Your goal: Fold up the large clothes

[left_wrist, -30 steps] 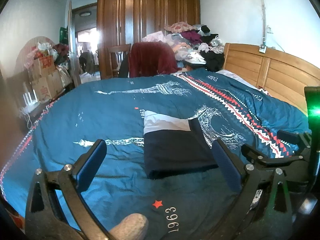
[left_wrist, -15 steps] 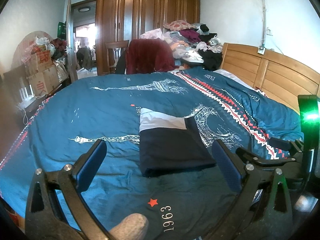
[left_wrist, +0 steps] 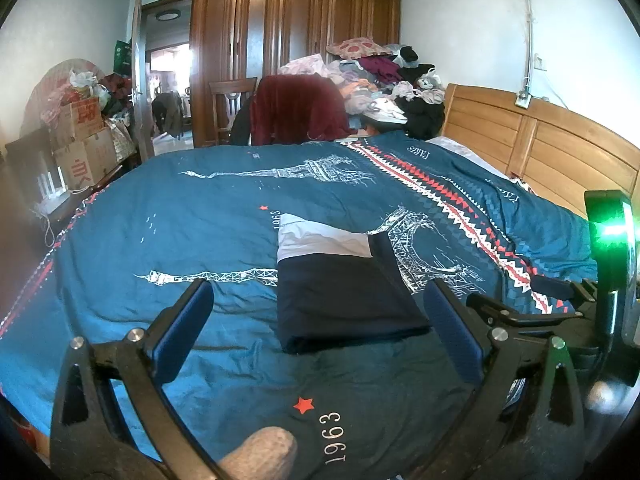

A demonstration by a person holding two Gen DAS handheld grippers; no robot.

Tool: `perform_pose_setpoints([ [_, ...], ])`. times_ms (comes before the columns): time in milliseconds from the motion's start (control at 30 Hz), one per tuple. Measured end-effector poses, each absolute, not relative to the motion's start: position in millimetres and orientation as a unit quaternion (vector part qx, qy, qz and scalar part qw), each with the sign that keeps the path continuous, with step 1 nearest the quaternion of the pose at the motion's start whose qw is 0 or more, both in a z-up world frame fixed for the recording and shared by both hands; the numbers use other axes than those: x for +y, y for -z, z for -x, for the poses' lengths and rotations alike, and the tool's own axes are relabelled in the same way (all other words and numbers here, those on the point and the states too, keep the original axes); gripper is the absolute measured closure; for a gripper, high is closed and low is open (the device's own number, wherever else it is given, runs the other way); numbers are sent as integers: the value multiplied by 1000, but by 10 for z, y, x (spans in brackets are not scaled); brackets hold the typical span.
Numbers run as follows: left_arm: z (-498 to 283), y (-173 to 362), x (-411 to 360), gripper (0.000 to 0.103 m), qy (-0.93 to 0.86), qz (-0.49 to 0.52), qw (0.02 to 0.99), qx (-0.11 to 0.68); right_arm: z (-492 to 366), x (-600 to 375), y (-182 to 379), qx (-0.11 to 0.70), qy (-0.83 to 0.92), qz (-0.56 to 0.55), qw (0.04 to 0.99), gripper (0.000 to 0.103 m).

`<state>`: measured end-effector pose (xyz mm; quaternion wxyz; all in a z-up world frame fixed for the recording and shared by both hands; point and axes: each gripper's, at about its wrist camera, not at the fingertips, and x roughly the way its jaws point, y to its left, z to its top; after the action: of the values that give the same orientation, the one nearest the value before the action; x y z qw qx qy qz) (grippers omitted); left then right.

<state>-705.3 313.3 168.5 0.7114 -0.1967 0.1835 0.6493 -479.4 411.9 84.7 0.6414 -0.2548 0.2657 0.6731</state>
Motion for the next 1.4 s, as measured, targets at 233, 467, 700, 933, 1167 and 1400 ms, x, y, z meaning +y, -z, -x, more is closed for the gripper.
perform_pose_setpoints([
  [233,7046,-1643,3173,0,-653,194,706,193,4841,4066,-953,232,-678,253,650,0],
  [467,7077,-1618,3208,0,-655,196,704,193,4829,4099,-999,228,-686,237,649,0],
  [700,7091,-1587,3201,0,-654,194,705,193,4822,4164,-938,260,-699,236,622,1],
  [933,7073,-1578,3173,0,-653,193,707,192,4814,4225,-803,265,-676,255,638,1],
  [1167,7053,-1559,3148,0,-652,193,708,192,4789,4225,-784,272,-674,254,638,0],
  [1400,7022,-1552,3148,0,-652,189,708,194,4752,4211,-801,283,-681,243,630,0],
])
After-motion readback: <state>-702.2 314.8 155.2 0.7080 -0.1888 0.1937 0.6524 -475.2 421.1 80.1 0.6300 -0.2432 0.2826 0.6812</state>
